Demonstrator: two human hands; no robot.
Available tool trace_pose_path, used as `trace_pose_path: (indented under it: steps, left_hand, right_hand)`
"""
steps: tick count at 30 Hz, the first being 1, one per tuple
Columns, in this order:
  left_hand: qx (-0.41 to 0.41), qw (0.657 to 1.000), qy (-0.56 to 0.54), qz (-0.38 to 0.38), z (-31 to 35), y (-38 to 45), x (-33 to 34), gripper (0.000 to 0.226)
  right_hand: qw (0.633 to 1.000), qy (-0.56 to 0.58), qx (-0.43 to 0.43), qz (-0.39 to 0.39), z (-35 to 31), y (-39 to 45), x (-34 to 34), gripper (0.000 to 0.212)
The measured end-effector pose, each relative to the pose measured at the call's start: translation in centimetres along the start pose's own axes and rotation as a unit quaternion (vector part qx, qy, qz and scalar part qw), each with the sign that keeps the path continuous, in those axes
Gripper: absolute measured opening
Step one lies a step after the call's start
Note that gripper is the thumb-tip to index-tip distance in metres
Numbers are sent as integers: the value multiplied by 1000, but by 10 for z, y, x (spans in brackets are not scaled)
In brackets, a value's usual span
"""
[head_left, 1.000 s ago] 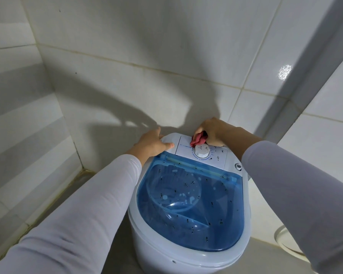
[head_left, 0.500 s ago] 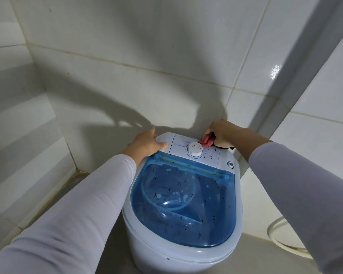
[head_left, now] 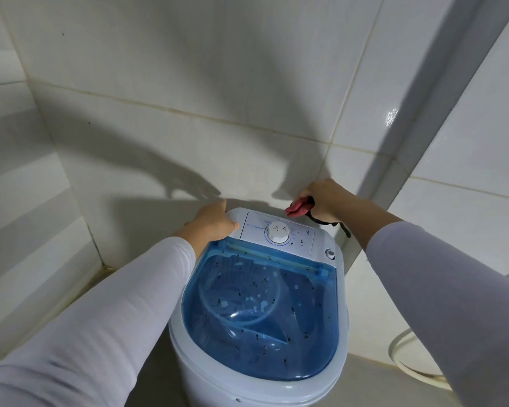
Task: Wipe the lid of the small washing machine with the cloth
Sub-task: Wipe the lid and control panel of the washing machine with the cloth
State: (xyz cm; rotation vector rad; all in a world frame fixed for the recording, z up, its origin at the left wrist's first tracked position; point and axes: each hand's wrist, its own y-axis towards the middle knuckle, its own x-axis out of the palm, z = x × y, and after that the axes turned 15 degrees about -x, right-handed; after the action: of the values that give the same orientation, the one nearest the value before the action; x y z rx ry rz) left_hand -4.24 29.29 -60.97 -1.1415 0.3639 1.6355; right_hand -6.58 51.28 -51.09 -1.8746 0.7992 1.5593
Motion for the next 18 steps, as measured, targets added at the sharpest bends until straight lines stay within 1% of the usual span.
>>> trace_pose_path:
  steps: [3, 6, 10, 14, 18]
  left_hand:
    - [19, 1000, -4, 5, 0, 0, -1, 67]
    - [36, 999, -22, -2, 4, -1, -3, 74]
    - [41, 999, 3, 0, 10, 2, 2, 72]
    - [29, 999, 3, 24, 7, 4, 7, 82]
    - [30, 999, 8, 36, 7, 1, 7, 83]
  right_hand:
    - [1000, 16, -16, -14, -6, 3, 9, 33]
    - [999, 7, -16, -40, -5, 7, 21, 33]
    - [999, 8, -12, -36, -3, 3, 26, 31]
    - [1000, 1, 1, -29, -3, -2, 28, 28]
    - [999, -26, 20, -28, -8, -8, 29, 28]
